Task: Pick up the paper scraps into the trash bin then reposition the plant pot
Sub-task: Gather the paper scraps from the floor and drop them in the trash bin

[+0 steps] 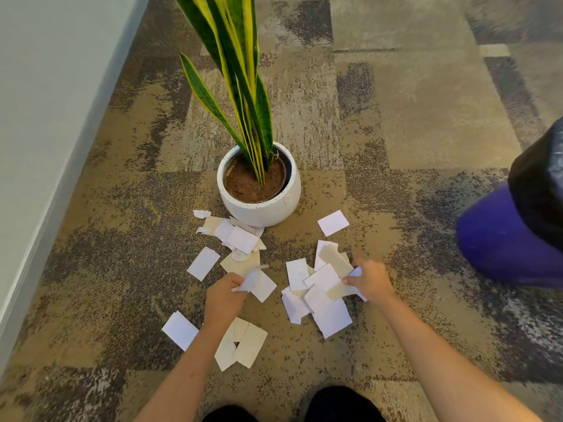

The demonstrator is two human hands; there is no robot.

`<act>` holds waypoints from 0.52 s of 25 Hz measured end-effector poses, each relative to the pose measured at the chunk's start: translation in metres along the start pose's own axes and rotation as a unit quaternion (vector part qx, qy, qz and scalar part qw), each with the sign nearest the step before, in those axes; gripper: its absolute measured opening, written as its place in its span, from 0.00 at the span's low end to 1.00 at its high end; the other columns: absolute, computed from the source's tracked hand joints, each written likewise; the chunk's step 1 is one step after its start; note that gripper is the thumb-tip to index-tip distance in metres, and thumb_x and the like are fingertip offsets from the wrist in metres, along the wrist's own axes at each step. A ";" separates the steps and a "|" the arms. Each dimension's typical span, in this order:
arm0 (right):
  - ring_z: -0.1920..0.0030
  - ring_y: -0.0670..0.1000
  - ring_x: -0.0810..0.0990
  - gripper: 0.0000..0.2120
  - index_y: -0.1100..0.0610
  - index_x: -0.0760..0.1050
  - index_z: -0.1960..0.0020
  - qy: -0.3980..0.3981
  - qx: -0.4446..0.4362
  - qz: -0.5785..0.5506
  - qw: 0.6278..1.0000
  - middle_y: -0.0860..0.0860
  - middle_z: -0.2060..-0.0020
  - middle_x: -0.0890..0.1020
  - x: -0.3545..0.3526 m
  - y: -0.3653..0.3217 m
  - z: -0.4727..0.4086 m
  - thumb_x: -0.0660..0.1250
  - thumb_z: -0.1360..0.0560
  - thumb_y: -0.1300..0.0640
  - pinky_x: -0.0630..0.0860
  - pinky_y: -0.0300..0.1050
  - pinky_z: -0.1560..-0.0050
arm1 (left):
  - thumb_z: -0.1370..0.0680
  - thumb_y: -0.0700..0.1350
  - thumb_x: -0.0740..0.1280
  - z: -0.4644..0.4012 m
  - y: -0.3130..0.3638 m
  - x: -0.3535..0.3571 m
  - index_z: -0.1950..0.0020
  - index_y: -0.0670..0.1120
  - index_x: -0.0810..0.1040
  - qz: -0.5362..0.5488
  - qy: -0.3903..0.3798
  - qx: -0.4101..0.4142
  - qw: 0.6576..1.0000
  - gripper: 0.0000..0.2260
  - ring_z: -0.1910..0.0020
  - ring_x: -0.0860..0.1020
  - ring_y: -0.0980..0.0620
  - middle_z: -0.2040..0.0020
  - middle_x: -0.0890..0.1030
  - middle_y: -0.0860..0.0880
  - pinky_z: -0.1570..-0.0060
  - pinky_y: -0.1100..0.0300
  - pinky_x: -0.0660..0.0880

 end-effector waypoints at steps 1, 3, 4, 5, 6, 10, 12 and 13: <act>0.56 0.56 0.77 0.16 0.59 0.77 0.48 0.001 0.000 -0.026 1.000 0.57 0.58 0.80 -0.004 -0.003 0.003 0.75 0.31 0.54 0.73 0.45 0.66 | 0.25 0.39 0.68 0.003 0.007 -0.003 0.54 0.47 0.76 0.032 0.003 -0.011 0.999 0.03 0.58 0.75 0.47 0.58 0.77 0.48 0.61 0.58 0.72; 0.60 0.55 0.75 0.13 0.58 0.75 0.56 0.010 0.005 -0.097 0.995 0.55 0.62 0.78 -0.015 -0.009 0.012 0.76 0.32 0.53 0.65 0.42 0.72 | 0.25 0.40 0.69 0.009 0.026 -0.005 0.52 0.45 0.77 0.101 -0.006 -0.023 0.995 0.03 0.55 0.77 0.44 0.56 0.77 0.49 0.55 0.52 0.76; 0.60 0.54 0.76 0.13 0.58 0.75 0.57 0.017 0.010 -0.149 0.989 0.54 0.61 0.79 -0.023 -0.012 0.018 0.76 0.33 0.54 0.64 0.42 0.72 | 0.25 0.41 0.69 0.013 0.038 -0.004 0.53 0.43 0.77 0.138 -0.020 -0.020 0.990 0.02 0.54 0.78 0.43 0.55 0.78 0.48 0.51 0.49 0.76; 0.60 0.54 0.75 0.12 0.57 0.74 0.59 0.025 0.017 -0.204 0.978 0.54 0.60 0.80 -0.032 -0.015 0.026 0.76 0.33 0.55 0.64 0.43 0.70 | 0.24 0.41 0.68 0.018 0.053 -0.004 0.54 0.42 0.78 0.172 -0.038 -0.011 0.984 0.03 0.53 0.79 0.43 0.55 0.78 0.47 0.49 0.48 0.77; 0.60 0.54 0.75 0.12 0.56 0.74 0.61 0.033 0.022 -0.250 0.967 0.54 0.61 0.80 -0.042 -0.019 0.035 0.77 0.33 0.55 0.63 0.44 0.68 | 0.24 0.41 0.68 0.025 0.070 -0.003 0.55 0.41 0.79 0.201 -0.059 0.001 0.978 0.03 0.53 0.78 0.43 0.56 0.79 0.46 0.49 0.49 0.78; 0.63 0.53 0.72 0.13 0.57 0.72 0.64 0.074 -0.008 -0.311 0.948 0.55 0.64 0.77 -0.092 -0.040 0.074 0.76 0.33 0.56 0.61 0.44 0.68 | 0.23 0.41 0.67 0.055 0.147 0.002 0.46 0.43 0.79 0.270 -0.124 0.057 0.953 0.07 0.48 0.79 0.48 0.49 0.79 0.47 0.55 0.62 0.81; 0.64 0.54 0.72 0.12 0.58 0.73 0.64 0.111 -0.041 -0.325 0.938 0.56 0.63 0.78 -0.130 -0.051 0.097 0.76 0.33 0.56 0.61 0.44 0.68 | 0.23 0.42 0.67 0.073 0.190 0.006 0.44 0.50 0.76 0.294 -0.145 0.090 0.940 0.09 0.48 0.79 0.53 0.47 0.78 0.51 0.59 0.65 0.80; 0.63 0.55 0.74 0.11 0.58 0.74 0.63 0.135 -0.057 -0.323 0.935 0.56 0.62 0.80 -0.150 -0.056 0.108 0.76 0.33 0.56 0.63 0.44 0.68 | 0.22 0.42 0.66 0.082 0.212 0.008 0.44 0.52 0.76 0.305 -0.156 0.111 0.933 0.09 0.49 0.79 0.55 0.47 0.78 0.52 0.60 0.67 0.80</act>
Point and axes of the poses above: each hand's wrist, its own z-axis away from the middle knuckle, its own x-axis out of the palm, y = z × x, the point moved 5 cm from there along -z, towards the middle knuckle
